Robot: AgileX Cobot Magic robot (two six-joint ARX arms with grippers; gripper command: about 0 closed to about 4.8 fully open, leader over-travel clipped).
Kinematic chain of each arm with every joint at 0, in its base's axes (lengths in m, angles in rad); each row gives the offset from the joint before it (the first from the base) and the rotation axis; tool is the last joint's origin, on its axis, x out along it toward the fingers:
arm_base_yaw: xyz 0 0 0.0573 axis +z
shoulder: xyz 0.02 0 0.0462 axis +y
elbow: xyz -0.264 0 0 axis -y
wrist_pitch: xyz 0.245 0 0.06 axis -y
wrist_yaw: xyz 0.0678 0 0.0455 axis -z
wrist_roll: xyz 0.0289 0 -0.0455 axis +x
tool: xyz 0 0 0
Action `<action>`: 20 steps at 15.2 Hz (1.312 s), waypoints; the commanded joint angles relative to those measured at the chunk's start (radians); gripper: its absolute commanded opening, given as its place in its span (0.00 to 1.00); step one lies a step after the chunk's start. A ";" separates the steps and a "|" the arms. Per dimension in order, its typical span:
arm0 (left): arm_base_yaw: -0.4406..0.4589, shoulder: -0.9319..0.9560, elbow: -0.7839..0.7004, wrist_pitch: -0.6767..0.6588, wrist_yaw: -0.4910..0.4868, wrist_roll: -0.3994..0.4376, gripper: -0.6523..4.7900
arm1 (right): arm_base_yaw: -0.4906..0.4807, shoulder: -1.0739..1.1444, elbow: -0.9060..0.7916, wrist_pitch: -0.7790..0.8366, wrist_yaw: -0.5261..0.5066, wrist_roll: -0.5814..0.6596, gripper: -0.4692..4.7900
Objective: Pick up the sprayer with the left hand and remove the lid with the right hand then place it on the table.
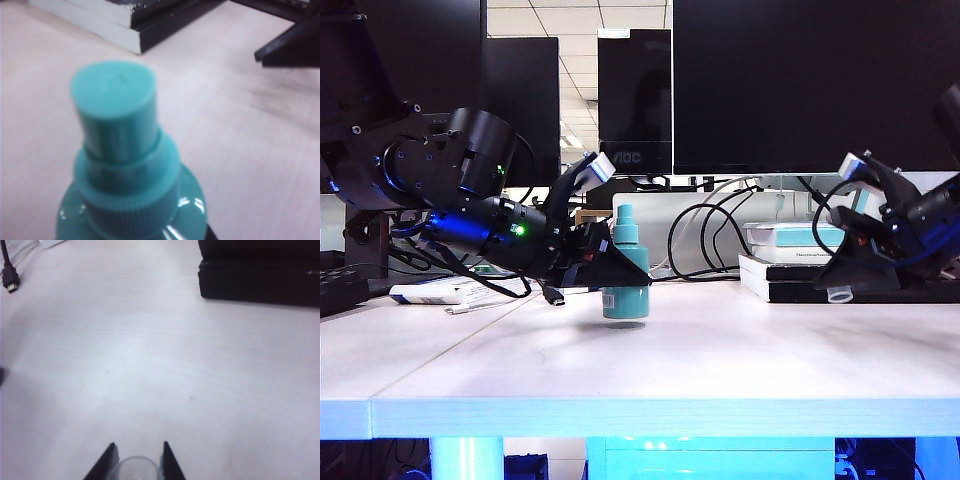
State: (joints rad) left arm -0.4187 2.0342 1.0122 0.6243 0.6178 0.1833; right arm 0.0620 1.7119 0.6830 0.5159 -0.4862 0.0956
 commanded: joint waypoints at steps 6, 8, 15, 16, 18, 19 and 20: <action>-0.002 0.047 0.000 0.020 -0.016 0.000 0.11 | 0.001 0.133 0.005 0.140 0.069 -0.017 0.08; -0.002 0.052 0.000 0.021 -0.016 0.000 0.11 | 0.001 0.157 0.005 0.144 0.070 -0.019 0.08; -0.002 0.053 0.000 0.021 -0.016 -0.018 0.35 | 0.001 0.177 0.005 0.176 0.075 -0.018 0.33; -0.002 0.053 0.000 0.021 -0.016 -0.024 0.48 | 0.001 0.177 0.005 0.184 0.062 -0.018 0.68; -0.002 0.053 0.001 0.021 -0.016 -0.023 0.57 | 0.001 0.177 0.005 0.190 0.061 -0.018 0.75; -0.002 0.053 0.001 0.021 -0.016 -0.023 0.70 | 0.001 0.177 0.005 0.193 0.061 -0.018 0.75; -0.002 0.053 0.001 0.020 -0.016 -0.024 0.83 | 0.001 0.177 0.005 0.196 0.058 -0.018 0.75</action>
State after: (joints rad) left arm -0.4191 2.0830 1.0145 0.6598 0.6006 0.1631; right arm 0.0616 1.8866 0.6891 0.7353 -0.4301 0.0742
